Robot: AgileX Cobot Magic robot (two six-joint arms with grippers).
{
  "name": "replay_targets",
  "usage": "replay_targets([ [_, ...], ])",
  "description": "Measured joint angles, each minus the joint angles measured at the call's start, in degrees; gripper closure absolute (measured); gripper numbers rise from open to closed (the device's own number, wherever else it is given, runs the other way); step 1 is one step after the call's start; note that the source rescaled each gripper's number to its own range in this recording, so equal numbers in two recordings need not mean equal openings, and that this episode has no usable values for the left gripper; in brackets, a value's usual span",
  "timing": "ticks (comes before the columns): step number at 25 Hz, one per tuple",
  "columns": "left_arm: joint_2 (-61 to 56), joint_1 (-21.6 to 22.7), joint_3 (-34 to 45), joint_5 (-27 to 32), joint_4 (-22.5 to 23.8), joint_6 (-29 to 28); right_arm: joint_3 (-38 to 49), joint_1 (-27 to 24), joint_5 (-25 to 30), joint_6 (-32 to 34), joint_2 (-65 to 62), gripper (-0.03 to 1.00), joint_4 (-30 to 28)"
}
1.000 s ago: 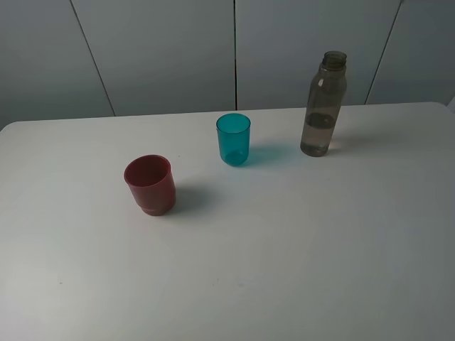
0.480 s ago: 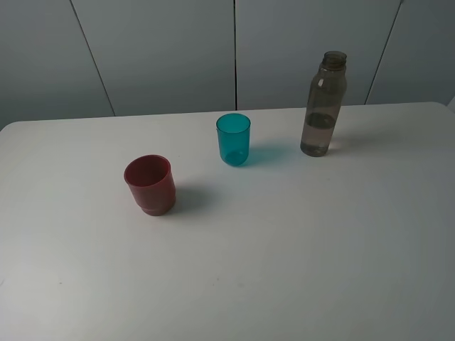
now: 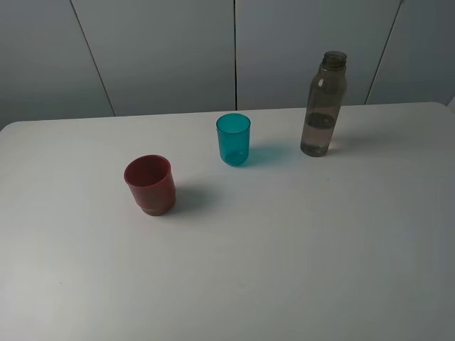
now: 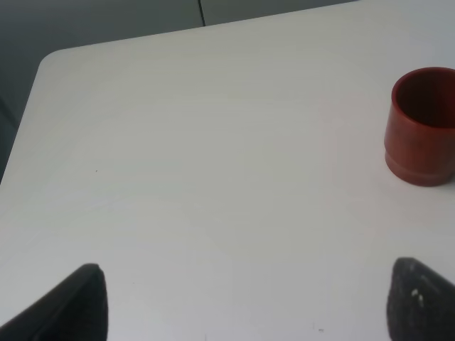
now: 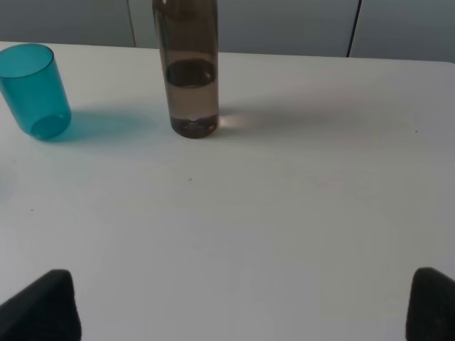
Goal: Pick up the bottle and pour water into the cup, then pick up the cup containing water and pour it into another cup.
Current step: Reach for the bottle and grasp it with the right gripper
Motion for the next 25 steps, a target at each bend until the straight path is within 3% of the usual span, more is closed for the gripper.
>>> replay_targets([
  [7,0.0,0.0,0.0,0.0,0.0,0.0,0.0,0.0,0.0,0.0,0.0,-0.03,5.36],
  [11,0.0,0.0,0.0,0.0,0.0,0.0,-0.27,0.0,-0.94,-0.13,0.0,-0.03,4.08],
  [20,0.0,0.0,0.0,0.0,0.0,0.0,-12.68,0.0,-12.47,-0.13,19.12,-0.03,2.73],
  [25,0.0,0.0,0.0,0.0,0.0,0.0,-15.33,0.0,-21.03,-0.13,32.17,-0.03,2.81],
])
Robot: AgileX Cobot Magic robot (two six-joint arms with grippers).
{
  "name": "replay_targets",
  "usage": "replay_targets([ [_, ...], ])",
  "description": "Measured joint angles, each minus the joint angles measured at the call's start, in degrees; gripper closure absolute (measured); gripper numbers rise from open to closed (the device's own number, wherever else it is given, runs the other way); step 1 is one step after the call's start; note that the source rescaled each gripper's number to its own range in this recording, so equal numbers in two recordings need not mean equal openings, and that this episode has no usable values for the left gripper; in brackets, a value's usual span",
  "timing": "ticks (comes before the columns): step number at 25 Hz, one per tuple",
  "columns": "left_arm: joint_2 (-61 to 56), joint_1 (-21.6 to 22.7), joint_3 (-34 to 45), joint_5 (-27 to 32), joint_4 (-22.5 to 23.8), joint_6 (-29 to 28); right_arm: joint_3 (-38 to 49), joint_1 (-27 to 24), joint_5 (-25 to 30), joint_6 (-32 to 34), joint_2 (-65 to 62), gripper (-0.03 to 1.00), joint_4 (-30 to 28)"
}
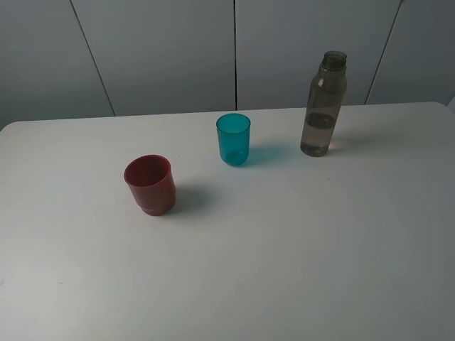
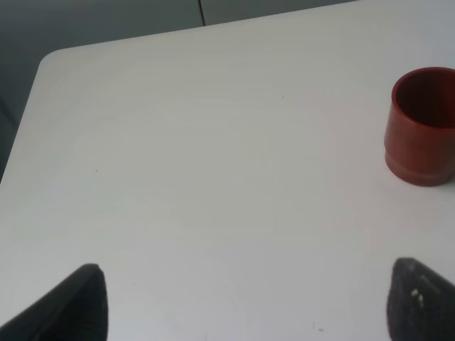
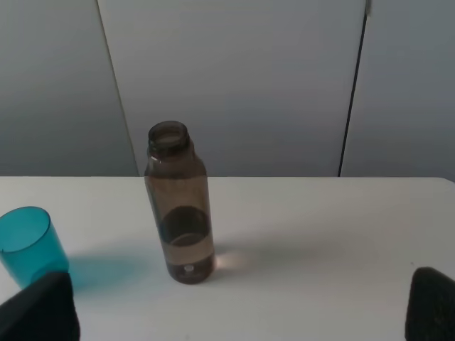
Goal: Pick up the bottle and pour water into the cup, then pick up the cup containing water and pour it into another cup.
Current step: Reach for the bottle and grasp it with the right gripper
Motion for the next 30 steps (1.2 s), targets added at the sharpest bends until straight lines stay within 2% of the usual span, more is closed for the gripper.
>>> replay_targets([
  [4,0.0,0.0,0.0,0.0,0.0,0.0,-0.09,1.1,-6.71,0.0,10.39,-0.03,-1.42],
  [7,0.0,0.0,0.0,0.0,0.0,0.0,0.18,6.72,-10.87,0.0,17.41,-0.03,-3.23],
  [11,0.0,0.0,0.0,0.0,0.0,0.0,2.83,13.45,-16.77,0.0,26.16,-0.03,-2.05],
  [24,0.0,0.0,0.0,0.0,0.0,-0.11,5.08,14.3,-33.65,0.0,51.63,-0.03,0.12],
  [30,0.0,0.0,0.0,0.0,0.0,-0.11,9.64,14.3,-47.42,0.38,59.49,-0.03,0.12],
])
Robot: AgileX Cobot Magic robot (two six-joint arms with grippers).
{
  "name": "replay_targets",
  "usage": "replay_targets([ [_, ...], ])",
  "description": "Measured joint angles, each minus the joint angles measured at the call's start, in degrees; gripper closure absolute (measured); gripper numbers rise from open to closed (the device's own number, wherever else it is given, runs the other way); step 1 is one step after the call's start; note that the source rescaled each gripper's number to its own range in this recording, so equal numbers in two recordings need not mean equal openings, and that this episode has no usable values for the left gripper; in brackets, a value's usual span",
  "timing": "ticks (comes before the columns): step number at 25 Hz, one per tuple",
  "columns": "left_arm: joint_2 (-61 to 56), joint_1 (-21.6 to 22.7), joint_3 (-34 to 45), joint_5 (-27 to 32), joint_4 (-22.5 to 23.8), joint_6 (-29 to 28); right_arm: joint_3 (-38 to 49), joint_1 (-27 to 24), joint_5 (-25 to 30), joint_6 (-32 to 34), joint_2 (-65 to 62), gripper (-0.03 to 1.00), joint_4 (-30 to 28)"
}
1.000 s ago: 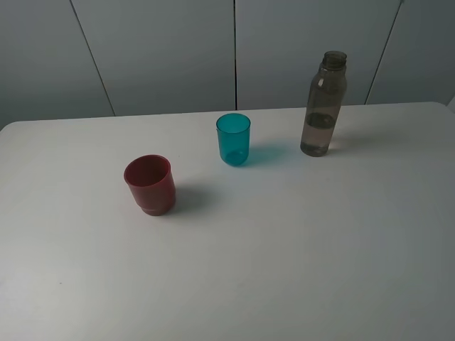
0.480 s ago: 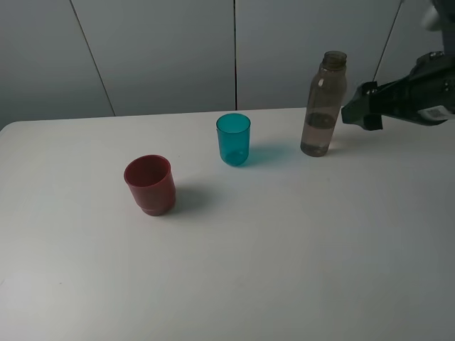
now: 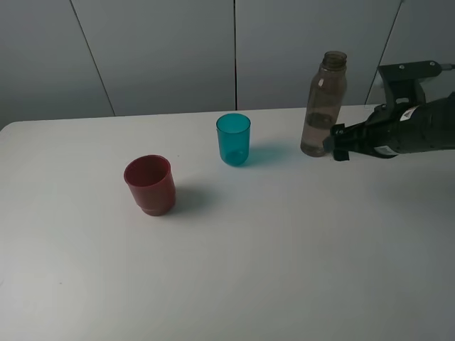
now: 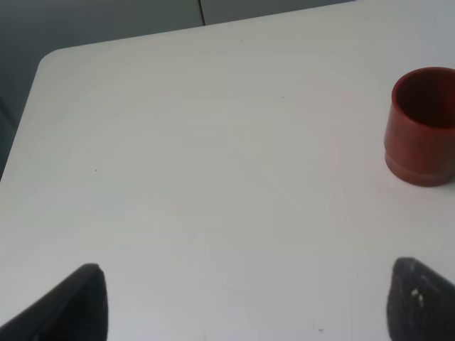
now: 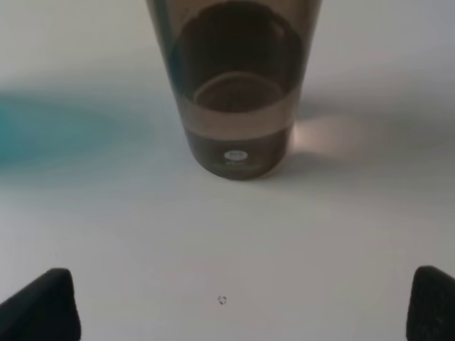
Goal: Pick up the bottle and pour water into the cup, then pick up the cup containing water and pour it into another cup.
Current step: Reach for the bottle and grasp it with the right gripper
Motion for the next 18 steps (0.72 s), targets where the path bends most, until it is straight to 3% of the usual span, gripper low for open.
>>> replay_targets([
  [11,0.0,0.0,0.0,0.0,0.0,-0.13,0.41,0.0,-13.79,0.23,11.9,-0.02,-0.4],
  [18,0.0,0.0,0.0,0.0,0.0,-0.13,0.41,0.0,-26.9,4.59,18.16,-0.02,-4.4],
])
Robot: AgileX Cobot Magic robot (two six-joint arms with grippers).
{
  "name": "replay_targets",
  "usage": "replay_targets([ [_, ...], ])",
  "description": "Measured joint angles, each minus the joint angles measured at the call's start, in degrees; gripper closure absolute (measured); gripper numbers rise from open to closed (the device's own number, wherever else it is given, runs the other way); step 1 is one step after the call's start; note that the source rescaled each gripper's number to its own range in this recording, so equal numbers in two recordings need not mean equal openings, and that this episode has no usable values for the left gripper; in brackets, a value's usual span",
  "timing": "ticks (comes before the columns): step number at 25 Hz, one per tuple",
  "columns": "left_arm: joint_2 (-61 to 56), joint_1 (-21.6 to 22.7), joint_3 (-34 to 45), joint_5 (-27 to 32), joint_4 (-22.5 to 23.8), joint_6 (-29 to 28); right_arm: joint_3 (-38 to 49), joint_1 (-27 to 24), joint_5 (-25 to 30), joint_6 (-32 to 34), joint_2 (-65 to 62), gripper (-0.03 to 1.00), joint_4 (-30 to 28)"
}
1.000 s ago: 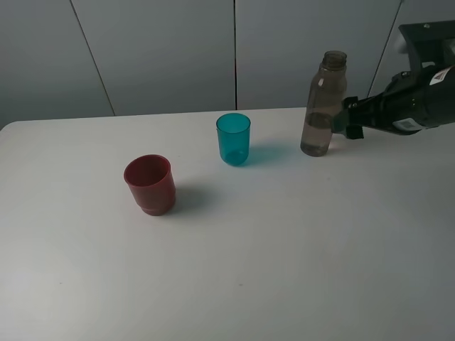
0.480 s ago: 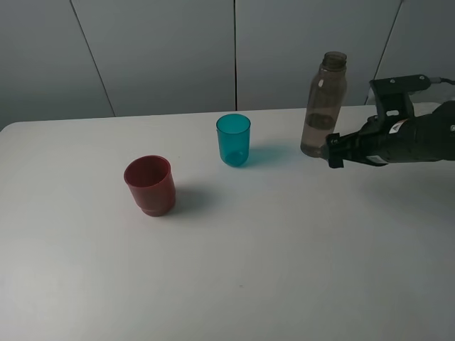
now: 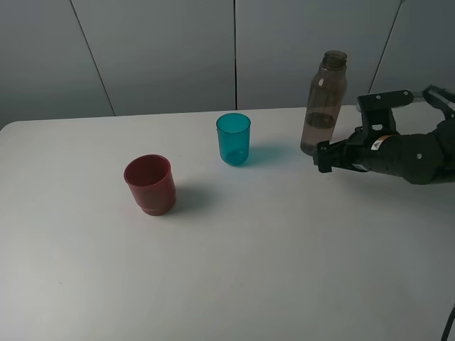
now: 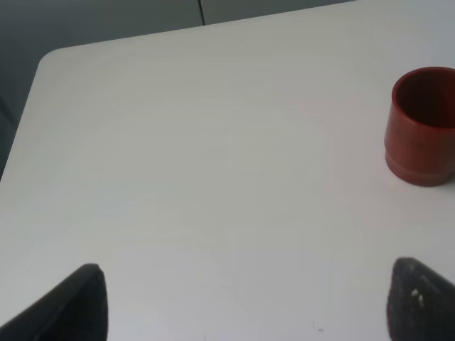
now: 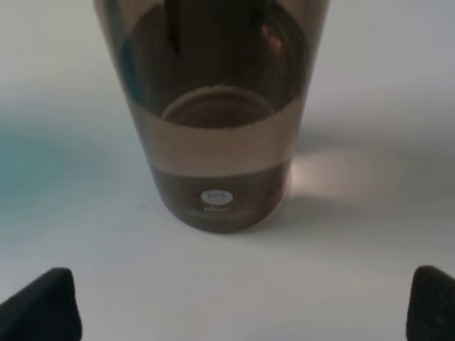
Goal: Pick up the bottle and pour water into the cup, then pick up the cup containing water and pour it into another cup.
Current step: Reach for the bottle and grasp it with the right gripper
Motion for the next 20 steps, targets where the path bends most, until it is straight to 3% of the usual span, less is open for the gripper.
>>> replay_targets([
  [6,0.0,0.0,0.0,0.0,0.0,0.0,0.1,0.0,-9.11,4.16,3.94,-0.03,-1.31],
  [20,0.0,0.0,0.0,0.0,0.0,0.0,-4.71,0.0,-11.64,5.22,7.84,-0.03,-4.19],
])
